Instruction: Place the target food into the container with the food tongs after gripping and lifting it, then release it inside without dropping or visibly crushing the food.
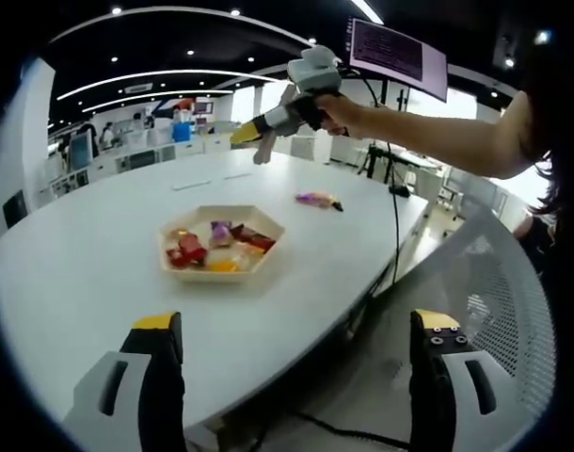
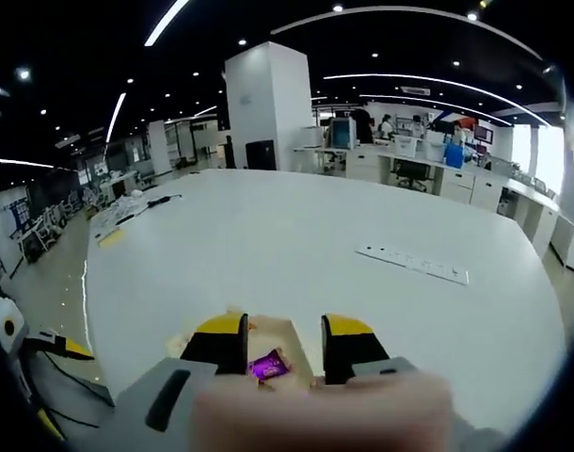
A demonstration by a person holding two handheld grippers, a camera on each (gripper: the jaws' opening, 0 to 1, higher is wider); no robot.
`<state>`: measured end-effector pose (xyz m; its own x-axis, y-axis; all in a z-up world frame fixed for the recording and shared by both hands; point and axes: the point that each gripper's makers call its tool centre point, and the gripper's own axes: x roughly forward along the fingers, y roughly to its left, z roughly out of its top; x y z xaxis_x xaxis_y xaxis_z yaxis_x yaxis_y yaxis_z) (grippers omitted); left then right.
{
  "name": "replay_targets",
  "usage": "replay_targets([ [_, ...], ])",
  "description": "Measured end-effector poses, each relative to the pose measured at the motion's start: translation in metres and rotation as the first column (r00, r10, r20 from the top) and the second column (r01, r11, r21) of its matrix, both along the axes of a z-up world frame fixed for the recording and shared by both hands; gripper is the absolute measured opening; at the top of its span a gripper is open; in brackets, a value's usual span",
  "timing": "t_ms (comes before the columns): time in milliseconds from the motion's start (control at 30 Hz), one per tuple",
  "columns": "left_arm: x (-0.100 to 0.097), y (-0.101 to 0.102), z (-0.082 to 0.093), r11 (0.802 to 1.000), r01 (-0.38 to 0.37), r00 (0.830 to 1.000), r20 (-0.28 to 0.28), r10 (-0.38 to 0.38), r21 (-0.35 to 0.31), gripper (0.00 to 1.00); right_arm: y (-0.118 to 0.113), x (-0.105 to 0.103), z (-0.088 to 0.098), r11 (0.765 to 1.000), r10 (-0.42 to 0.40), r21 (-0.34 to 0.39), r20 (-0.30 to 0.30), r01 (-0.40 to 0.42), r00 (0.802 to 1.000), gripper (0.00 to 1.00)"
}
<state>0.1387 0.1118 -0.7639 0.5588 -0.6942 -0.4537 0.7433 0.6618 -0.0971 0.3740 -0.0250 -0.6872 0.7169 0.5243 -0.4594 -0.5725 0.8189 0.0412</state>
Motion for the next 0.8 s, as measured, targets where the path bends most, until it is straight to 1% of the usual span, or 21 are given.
replay_targets([
  [167, -0.002, -0.002, -0.001, 1.000, 0.018, 1.000, 0.001, -0.018, 0.004, 0.99, -0.035, -0.001, -0.002, 0.999, -0.045, -0.016, -0.002, 0.045, 0.999, 0.31],
  [200, -0.003, -0.003, -0.002, 1.000, 0.026, 1.000, 0.001, -0.026, 0.008, 0.99, -0.046, -0.001, -0.003, 0.998, -0.060, -0.026, -0.002, 0.060, 0.998, 0.31],
  [233, -0.003, -0.003, -0.002, 1.000, 0.029, 1.000, 0.001, -0.029, 0.010, 0.99, -0.049, -0.001, -0.003, 0.998, -0.064, -0.029, 0.000, 0.064, 0.998, 0.31],
  [333, -0.006, -0.005, -0.004, 0.999, 0.046, 0.999, 0.003, -0.046, 0.026, 1.00, -0.077, 0.000, -0.004, 0.993, -0.104, -0.047, 0.004, 0.104, 0.995, 0.31],
  [400, -0.007, -0.005, -0.005, 0.998, 0.051, 0.999, 0.002, -0.051, 0.031, 1.00, -0.090, 0.001, -0.005, 0.992, -0.116, -0.044, 0.005, 0.116, 0.993, 0.31],
  [500, -0.006, -0.005, -0.006, 0.998, 0.051, 0.999, 0.001, -0.051, 0.035, 1.00, -0.116, 0.002, -0.018, 0.984, -0.168, -0.059, -0.025, 0.166, 0.985, 0.31],
  [567, -0.005, -0.004, -0.005, 0.998, 0.048, 0.999, 0.012, -0.049, 0.038, 1.00, -0.130, 0.000, -0.027, 0.981, -0.189, -0.060, -0.042, 0.187, 0.981, 0.31],
  [700, -0.005, -0.003, -0.007, 0.998, 0.042, 0.999, 0.001, -0.042, 0.045, 1.00, -0.145, -0.005, -0.041, 0.974, -0.221, -0.060, -0.073, 0.217, 0.973, 0.31],
  [733, -0.004, -0.002, -0.008, 0.998, 0.032, 0.999, 0.004, -0.032, 0.054, 1.00, -0.147, -0.006, -0.043, 0.974, -0.223, -0.061, -0.077, 0.219, 0.972, 0.31],
  [800, -0.004, -0.002, -0.006, 0.998, 0.028, 1.000, 0.010, -0.029, 0.051, 1.00, -0.151, -0.008, -0.049, 0.972, -0.230, -0.075, -0.081, 0.224, 0.970, 0.31],
])
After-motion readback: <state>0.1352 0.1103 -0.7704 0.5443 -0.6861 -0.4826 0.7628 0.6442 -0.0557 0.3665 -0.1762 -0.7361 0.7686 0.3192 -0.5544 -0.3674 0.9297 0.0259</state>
